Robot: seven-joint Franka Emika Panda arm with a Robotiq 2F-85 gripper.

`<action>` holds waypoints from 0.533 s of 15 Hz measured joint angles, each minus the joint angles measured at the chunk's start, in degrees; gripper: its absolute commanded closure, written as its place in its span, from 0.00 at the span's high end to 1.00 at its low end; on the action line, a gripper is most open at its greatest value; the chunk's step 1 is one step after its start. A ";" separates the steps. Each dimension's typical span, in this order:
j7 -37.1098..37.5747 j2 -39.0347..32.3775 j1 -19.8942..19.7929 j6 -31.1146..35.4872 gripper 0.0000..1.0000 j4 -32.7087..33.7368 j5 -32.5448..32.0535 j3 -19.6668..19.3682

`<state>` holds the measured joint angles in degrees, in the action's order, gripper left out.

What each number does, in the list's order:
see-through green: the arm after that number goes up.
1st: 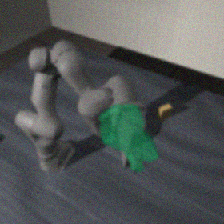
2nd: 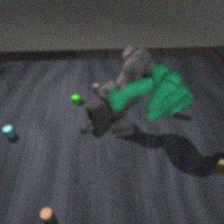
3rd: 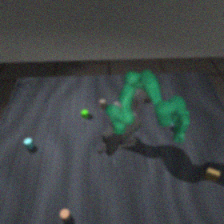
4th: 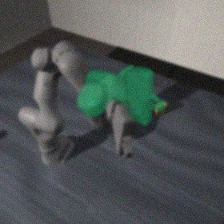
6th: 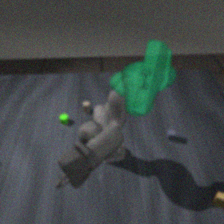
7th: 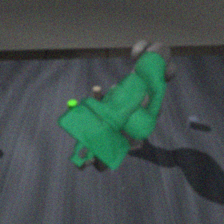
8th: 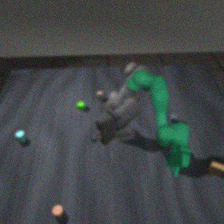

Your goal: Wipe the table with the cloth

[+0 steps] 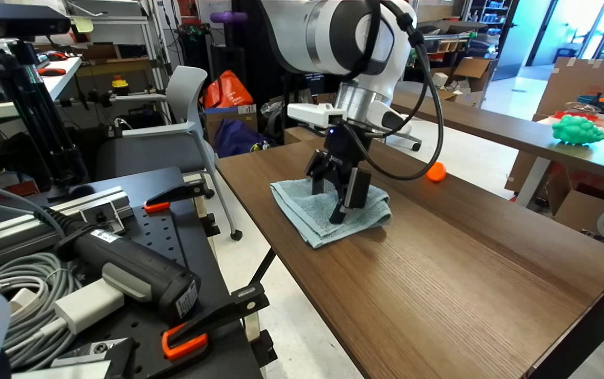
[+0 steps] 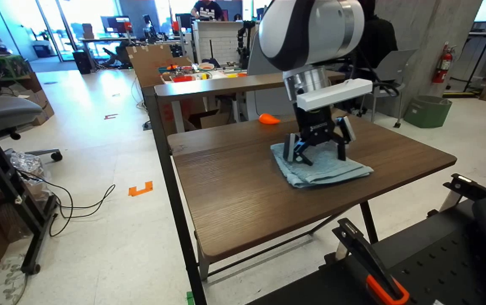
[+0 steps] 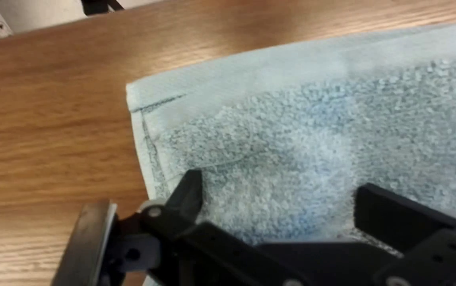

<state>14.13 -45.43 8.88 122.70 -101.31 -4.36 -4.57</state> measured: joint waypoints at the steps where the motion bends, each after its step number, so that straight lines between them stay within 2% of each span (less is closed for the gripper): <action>1: 1.36 0.47 -0.24 0.00 1.00 -1.08 -0.07 -1.32; 4: 5.68 0.10 -2.40 -0.03 1.00 -2.15 0.06 -4.95; 8: 10.22 -0.25 -6.66 -0.47 1.00 -1.89 2.26 -6.71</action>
<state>24.35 -45.68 2.22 122.23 -103.20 -2.09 -11.28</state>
